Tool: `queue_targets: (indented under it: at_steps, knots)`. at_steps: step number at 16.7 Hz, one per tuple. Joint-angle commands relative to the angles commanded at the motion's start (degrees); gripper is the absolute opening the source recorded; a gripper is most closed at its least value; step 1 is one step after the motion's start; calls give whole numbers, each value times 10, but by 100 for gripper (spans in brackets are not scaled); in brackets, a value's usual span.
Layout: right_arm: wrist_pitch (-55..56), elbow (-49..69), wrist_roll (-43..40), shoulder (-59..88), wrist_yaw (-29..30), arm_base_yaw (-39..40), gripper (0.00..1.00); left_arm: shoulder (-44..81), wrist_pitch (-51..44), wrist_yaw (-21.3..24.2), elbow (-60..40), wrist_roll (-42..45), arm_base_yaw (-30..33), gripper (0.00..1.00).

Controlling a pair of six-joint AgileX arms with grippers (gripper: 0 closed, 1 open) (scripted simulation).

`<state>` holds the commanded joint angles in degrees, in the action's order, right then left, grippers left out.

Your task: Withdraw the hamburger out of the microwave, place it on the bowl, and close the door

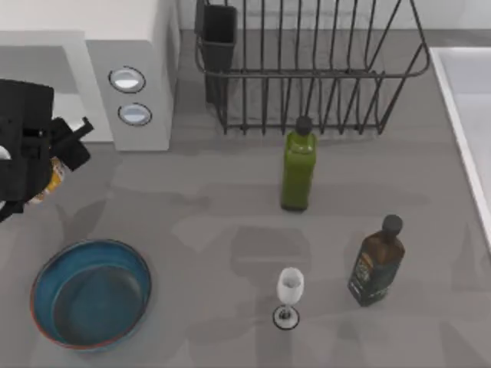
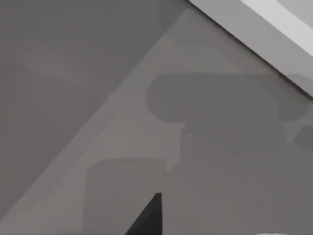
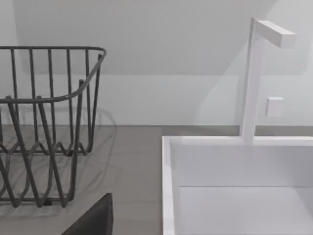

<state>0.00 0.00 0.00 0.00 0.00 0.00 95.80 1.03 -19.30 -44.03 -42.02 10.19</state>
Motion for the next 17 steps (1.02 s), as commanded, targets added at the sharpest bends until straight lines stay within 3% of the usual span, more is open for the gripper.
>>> queue_targets:
  at_steps: [5, 10, 13, 17]
  knots:
    - [0, 0, 0, 0, 0, 0, 100, 76, -303, -101, -117, -355, 151, 0]
    - [0, 0, 0, 0, 0, 0, 100, 149, -572, -162, -206, -694, 270, 0]
    - [0, 0, 0, 0, 0, 0, 100, 184, -690, -179, -241, -850, 319, 0]
    - [0, 0, 0, 0, 0, 0, 100, 218, -786, -185, -265, -973, 357, 0]
